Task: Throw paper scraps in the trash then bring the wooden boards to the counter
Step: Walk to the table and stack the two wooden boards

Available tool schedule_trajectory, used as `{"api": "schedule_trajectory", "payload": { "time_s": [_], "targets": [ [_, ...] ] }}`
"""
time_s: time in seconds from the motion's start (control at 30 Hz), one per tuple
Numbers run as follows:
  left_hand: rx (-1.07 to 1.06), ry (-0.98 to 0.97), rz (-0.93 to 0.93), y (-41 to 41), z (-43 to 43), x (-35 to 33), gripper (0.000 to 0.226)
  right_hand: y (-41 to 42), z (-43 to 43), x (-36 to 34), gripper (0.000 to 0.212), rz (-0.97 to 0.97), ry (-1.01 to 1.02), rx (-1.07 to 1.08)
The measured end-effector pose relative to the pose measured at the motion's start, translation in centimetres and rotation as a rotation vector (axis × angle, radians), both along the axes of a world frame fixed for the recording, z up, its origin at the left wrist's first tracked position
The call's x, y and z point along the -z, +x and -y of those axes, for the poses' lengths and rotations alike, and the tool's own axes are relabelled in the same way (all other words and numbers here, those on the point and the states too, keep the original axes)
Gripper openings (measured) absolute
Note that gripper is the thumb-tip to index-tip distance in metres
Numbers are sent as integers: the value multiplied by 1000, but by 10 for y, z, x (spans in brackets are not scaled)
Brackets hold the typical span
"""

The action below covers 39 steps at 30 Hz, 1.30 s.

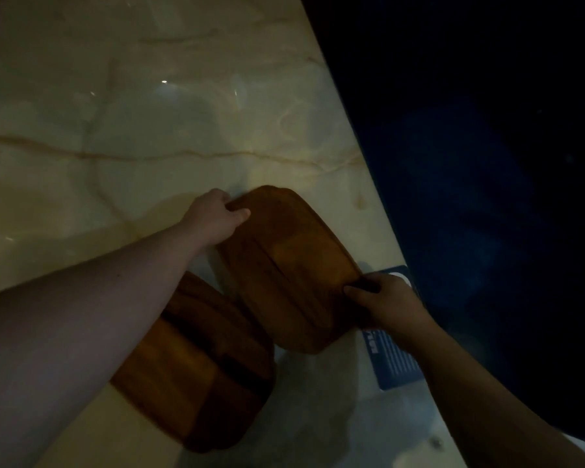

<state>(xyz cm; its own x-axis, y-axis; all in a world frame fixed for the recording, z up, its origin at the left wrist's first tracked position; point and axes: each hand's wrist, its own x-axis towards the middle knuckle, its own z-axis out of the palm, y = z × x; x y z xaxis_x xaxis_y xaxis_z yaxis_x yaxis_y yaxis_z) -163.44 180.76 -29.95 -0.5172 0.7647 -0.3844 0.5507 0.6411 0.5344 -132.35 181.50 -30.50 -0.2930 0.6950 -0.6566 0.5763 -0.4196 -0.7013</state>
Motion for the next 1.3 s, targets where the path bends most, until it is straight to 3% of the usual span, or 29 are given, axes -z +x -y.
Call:
{"api": "schedule_trajectory", "payload": {
  "time_s": [0.1, 0.17, 0.23, 0.43, 0.67, 0.87, 1.07, 1.2, 1.3],
  "targets": [
    [-112, 150, 48, 1, 13, -10, 43, 4, 9, -5, 35, -118, -72, 110],
    [-190, 262, 153, 3, 26, -22, 27, 7, 14, -10, 31, -183, -82, 175],
    [-237, 335, 247, 5, 46, -35, 21, 7, 21, -15, 26, -209, -63, 161],
    [-302, 418, 348, -4, 103, -60, 9, 4, 41, -28, 44, -249, -9, 57],
    [-325, 306, 225, -35, 176, -55, 8, -27, 93, -33, 17, -65, 147, -228],
    [-389, 208, 189, -61, 214, -31, 10, -58, 133, -15, 13, -5, 235, -330],
    [-392, 188, 112, -72, 220, -14, 5, -58, 139, -4, 43, -51, 208, -304],
    [-336, 134, 12, -74, 220, -8, 16, -62, 138, -1, 47, -15, 263, -342],
    [-282, 85, -52, -76, 223, -2, 12, -64, 139, 0, 49, 4, 296, -386]
  ]
}}
